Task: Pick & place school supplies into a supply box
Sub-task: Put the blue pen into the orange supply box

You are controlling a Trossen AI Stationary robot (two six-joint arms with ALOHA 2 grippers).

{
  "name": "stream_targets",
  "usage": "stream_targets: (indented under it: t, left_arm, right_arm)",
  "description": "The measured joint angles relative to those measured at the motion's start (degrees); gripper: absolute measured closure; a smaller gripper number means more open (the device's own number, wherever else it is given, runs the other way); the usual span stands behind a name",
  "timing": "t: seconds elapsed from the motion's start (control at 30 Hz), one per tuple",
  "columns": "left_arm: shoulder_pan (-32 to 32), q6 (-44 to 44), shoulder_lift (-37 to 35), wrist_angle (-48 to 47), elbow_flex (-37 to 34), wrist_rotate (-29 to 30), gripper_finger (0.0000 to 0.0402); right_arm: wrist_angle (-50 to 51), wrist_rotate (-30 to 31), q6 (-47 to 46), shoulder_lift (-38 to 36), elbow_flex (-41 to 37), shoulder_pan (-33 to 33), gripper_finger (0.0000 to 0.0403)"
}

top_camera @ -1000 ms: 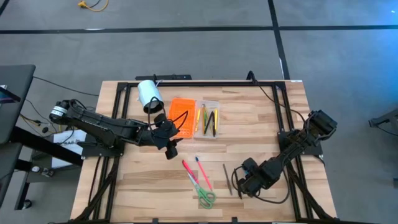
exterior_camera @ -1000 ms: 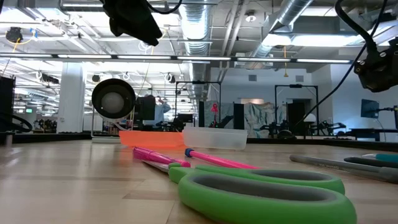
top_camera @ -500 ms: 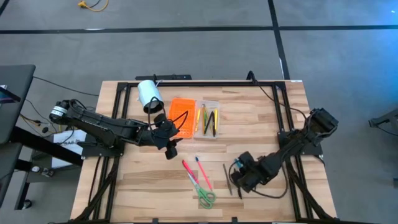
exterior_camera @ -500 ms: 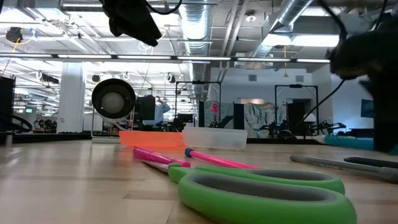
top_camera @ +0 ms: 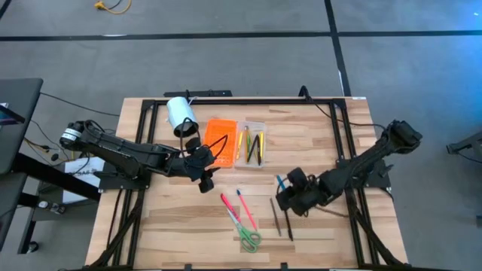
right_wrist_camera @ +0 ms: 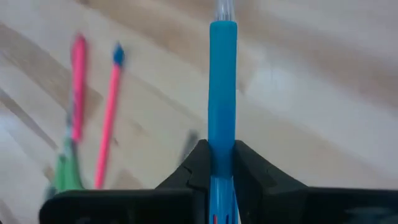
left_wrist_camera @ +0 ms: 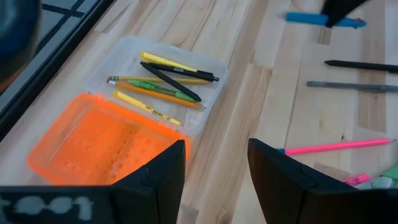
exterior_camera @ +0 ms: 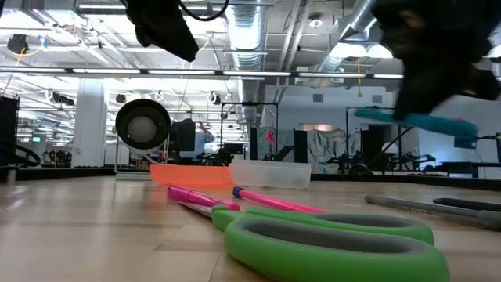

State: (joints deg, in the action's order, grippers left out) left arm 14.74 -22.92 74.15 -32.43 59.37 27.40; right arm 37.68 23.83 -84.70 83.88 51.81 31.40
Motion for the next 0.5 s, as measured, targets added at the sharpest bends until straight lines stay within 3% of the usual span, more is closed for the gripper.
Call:
stream_targets:
  t: [0.33,0.5]
  left_arm:
    - [0.22,-0.33,0.00,-0.24,0.00,0.11,0.0237]
    - [0.22,-0.88,0.00,-0.06,0.00,0.25,0.0237]
  right_arm:
    - [-10.88,1.66,20.58,-4.48,0.09,-14.13,0.0377]
    - [-23.14,-4.67,31.62,-3.05,0.20,-23.84,0.0375]
